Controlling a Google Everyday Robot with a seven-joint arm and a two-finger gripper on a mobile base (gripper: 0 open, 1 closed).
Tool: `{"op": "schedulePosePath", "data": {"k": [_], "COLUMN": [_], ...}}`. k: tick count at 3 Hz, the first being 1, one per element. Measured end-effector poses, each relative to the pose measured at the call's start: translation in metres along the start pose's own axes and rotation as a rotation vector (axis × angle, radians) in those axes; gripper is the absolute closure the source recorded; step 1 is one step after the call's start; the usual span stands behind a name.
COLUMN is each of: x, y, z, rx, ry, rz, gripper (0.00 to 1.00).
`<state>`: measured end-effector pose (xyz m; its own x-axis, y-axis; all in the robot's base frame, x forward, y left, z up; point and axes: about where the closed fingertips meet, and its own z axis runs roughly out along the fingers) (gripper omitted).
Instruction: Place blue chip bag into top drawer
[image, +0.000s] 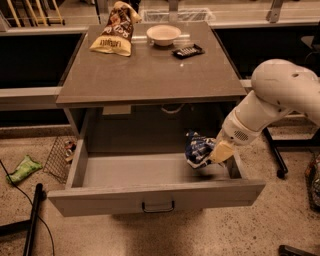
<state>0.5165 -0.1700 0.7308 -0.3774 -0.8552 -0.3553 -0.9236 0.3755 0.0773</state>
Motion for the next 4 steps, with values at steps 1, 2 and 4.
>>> {"op": "schedulePosePath", "data": {"k": [1,2,4], "x": [0.011,0.006,-0.017], "y": [-0.014,-0.027,-0.043], "z": [0.027,0.036,-0.025], "rx": [-0.005,0.002,0.103], "ry": [0.009,-0.004,-0.126], "rz": [0.033,0.033,0.002], "gripper": [0.28,0.04,0.00]}}
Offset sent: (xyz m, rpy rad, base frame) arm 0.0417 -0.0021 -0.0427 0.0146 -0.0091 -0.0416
